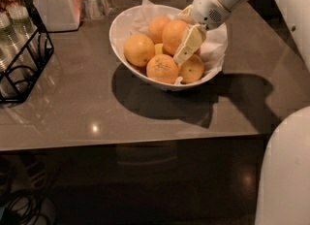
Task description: Pick orange from white bowl
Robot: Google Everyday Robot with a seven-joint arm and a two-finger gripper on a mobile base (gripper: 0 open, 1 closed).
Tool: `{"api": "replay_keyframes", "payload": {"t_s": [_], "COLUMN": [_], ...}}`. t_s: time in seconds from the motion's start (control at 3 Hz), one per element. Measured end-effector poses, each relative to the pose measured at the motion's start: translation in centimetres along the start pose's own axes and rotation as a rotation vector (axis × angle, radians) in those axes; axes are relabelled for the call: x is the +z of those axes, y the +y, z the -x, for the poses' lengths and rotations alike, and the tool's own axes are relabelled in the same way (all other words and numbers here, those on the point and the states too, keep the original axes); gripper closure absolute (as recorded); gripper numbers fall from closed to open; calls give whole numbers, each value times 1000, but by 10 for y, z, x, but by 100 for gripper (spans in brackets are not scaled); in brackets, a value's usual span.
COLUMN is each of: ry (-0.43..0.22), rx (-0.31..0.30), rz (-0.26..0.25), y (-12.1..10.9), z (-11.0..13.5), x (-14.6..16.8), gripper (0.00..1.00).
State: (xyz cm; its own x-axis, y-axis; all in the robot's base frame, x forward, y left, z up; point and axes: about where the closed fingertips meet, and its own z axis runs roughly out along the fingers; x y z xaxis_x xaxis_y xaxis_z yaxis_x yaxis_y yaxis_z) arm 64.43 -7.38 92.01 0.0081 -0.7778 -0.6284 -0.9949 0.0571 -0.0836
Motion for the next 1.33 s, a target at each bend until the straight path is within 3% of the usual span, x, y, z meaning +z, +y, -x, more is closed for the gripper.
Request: {"api": "replay_keyframes", "payload": {"t_s": [1.0,1.33], "ry": [0,-28], "rx": [-2,-27], "rz": [-3,-28], "y": [0,3], "z": [1,9], "x": [-7,-11], "gripper": [100,100]}}
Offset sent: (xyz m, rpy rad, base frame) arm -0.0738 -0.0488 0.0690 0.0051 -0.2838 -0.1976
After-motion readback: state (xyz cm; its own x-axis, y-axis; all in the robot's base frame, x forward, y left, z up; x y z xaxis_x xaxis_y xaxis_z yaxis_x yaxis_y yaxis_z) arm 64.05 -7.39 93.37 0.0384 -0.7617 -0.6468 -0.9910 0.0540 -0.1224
